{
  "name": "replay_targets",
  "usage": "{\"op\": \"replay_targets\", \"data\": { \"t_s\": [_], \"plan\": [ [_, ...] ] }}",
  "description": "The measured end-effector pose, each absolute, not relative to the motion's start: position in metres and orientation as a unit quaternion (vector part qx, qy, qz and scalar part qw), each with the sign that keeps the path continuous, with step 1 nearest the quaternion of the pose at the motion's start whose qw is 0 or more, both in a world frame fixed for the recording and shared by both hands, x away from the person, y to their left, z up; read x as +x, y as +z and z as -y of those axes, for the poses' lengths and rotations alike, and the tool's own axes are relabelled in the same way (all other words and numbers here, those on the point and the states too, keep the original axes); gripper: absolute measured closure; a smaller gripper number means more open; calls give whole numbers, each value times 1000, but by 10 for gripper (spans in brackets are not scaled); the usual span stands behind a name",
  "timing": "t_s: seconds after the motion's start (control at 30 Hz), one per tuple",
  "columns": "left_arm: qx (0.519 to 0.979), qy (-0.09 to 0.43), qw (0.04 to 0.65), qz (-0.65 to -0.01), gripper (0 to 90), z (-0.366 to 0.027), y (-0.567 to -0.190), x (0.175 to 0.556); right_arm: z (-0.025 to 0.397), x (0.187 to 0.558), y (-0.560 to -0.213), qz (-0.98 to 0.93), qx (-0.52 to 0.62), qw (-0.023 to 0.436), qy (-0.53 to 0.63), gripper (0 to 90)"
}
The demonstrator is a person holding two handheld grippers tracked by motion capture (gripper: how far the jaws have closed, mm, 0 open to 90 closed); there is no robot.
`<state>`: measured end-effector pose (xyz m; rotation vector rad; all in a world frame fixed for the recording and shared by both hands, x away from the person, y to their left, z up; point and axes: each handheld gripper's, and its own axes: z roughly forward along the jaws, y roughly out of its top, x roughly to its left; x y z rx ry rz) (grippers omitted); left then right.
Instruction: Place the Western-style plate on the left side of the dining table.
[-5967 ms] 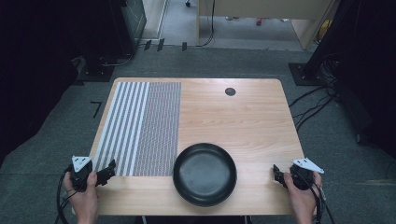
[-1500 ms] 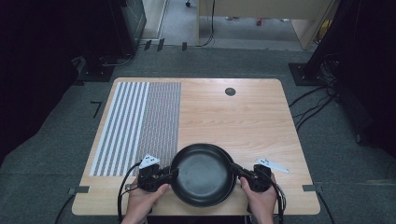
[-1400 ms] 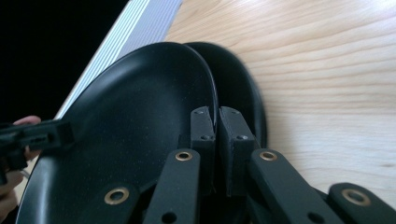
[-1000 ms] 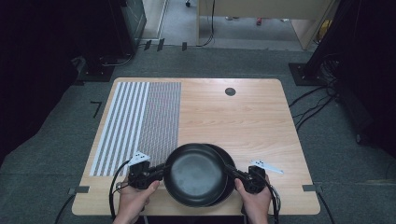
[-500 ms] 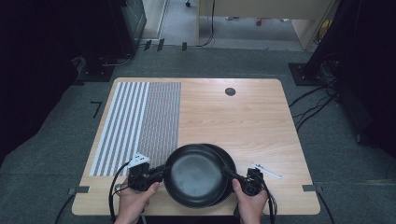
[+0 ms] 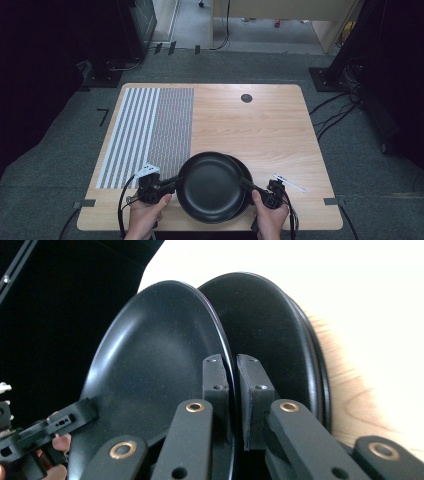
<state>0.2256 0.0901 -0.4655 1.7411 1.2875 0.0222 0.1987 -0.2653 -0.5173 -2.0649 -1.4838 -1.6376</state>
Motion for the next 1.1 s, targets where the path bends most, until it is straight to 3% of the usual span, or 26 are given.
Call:
{"op": "replay_targets", "data": {
  "t_s": [0.6,1.1],
  "plan": [
    [684,20,486,-544,797,-113,-446,247,242,233,-482,521,-661,45,-538,842],
    [639,33,502,-582,797,-163,-430,288,196,310,-448,562,-628,63,-534,843]
  ]
}}
